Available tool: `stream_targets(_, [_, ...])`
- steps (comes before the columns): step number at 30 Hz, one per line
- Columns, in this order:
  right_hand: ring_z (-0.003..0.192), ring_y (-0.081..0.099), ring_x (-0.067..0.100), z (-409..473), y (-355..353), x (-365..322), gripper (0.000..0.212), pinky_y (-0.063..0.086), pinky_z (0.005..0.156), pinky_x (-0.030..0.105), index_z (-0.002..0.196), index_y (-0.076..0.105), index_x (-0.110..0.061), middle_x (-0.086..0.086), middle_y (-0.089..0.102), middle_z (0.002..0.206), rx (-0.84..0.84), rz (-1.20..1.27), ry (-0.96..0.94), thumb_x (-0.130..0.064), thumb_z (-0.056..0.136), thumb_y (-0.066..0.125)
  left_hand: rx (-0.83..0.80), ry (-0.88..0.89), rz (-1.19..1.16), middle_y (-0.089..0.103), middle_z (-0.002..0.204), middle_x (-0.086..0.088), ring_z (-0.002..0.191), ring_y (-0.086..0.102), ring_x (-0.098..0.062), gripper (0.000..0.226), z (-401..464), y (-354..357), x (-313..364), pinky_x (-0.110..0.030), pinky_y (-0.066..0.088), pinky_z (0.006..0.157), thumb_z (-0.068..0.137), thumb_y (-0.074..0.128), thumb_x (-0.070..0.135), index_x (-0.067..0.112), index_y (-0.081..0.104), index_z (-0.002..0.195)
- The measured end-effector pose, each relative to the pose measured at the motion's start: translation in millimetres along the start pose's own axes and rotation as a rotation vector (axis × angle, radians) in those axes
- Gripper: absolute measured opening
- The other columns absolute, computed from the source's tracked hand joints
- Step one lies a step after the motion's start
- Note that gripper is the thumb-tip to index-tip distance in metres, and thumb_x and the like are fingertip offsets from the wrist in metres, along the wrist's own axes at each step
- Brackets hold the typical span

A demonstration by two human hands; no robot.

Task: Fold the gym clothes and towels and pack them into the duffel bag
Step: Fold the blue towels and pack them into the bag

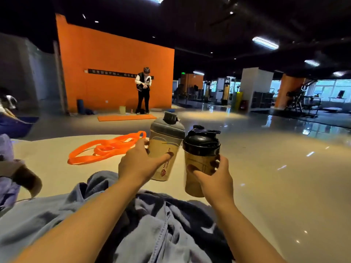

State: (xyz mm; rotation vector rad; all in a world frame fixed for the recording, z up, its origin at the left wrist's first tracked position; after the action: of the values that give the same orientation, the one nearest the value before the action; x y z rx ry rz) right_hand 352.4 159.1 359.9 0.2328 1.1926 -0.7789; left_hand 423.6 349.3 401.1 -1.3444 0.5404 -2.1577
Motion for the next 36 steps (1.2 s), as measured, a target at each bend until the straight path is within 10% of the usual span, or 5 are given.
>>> stream_targets(18, [0.118, 0.048, 0.019, 88, 118, 66, 0.073, 0.039, 0.085, 0.022, 0.138, 0.038, -0.018, 0.004, 0.044, 0.134, -0.017, -0.177, -0.090, -0.031, 0.078, 0.078, -0.071, -0.190, -0.047, 0.057, 0.128, -0.009, 0.110, 0.056, -0.031, 0.067, 83, 74, -128, -0.036, 0.043, 0.079, 0.082, 0.070, 0.049, 0.020, 0.034, 0.132])
stream_targets(31, [0.123, 0.048, 0.028, 81, 121, 86, 0.098, 0.046, 0.093, 0.040, 0.148, 0.020, -0.019, 0.008, 0.043, 0.139, -0.123, -0.332, 0.043, -0.047, 0.073, 0.078, -0.010, -0.240, 0.027, 0.055, 0.128, -0.008, 0.115, 0.053, -0.031, 0.084, 81, 68, -129, -0.042, 0.045, 0.088, 0.075, 0.072, 0.057, 0.023, 0.033, 0.140])
stream_targets(36, [0.121, 0.049, 0.024, 44, 90, 82, 0.086, 0.045, 0.094, 0.038, 0.145, 0.028, -0.018, 0.007, 0.044, 0.140, -0.116, -0.344, 0.089, -0.046, 0.078, 0.073, 0.100, -0.213, 0.157, 0.064, 0.104, -0.005, 0.098, 0.058, -0.031, 0.037, 54, 46, -116, -0.033, 0.039, 0.071, 0.090, 0.060, 0.041, 0.018, 0.054, 0.119])
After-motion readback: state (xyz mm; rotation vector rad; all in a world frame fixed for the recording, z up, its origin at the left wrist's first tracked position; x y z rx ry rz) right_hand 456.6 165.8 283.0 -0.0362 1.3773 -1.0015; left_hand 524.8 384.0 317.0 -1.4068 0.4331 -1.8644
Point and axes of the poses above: each hand's wrist, its own z-axis towards the middle knuckle, its own y-axis out of the palm, x = y × z, the point moved 4 cm from there along z, towards the middle knuckle
